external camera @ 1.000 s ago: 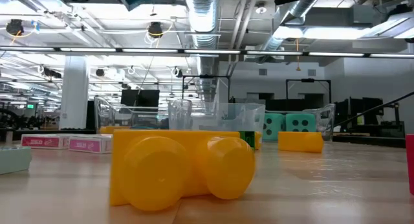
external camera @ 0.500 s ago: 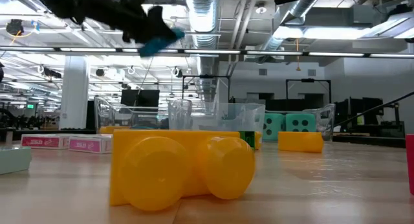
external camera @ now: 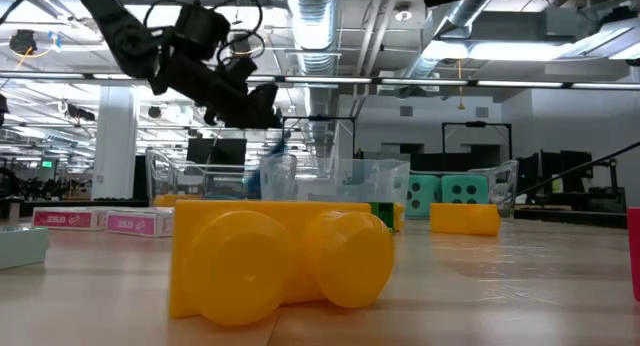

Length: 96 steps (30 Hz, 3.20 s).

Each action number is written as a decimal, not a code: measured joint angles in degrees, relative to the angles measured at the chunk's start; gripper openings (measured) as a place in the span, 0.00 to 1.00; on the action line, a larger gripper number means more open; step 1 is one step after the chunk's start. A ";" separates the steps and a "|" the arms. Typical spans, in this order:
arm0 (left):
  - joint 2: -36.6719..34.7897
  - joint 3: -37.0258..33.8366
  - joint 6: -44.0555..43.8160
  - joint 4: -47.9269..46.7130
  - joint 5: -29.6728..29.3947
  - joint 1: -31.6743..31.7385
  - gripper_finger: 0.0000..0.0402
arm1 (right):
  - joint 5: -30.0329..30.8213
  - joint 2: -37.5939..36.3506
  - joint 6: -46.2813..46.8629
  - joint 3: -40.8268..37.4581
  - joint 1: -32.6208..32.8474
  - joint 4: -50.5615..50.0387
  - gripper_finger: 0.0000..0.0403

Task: Pick & Place Toys
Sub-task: Put the blue game piece into the top left transparent bin, then put the red deck of cards into the bottom transparent bin

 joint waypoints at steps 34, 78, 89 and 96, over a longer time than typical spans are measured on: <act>3.75 0.02 -3.83 0.26 21.20 -6.21 0.28 | -0.01 0.00 0.00 0.01 0.01 -0.48 0.98; 2.61 0.04 -5.13 -10.53 27.55 -36.18 0.68 | -0.04 0.00 0.48 0.00 0.01 -0.46 0.98; -8.18 0.02 -8.28 -25.56 23.77 -47.35 0.97 | -0.04 0.00 0.71 0.01 0.00 -0.42 0.98; -10.50 0.04 -6.79 -31.15 14.88 -50.21 0.99 | -0.04 0.00 1.13 0.00 0.00 -0.39 0.98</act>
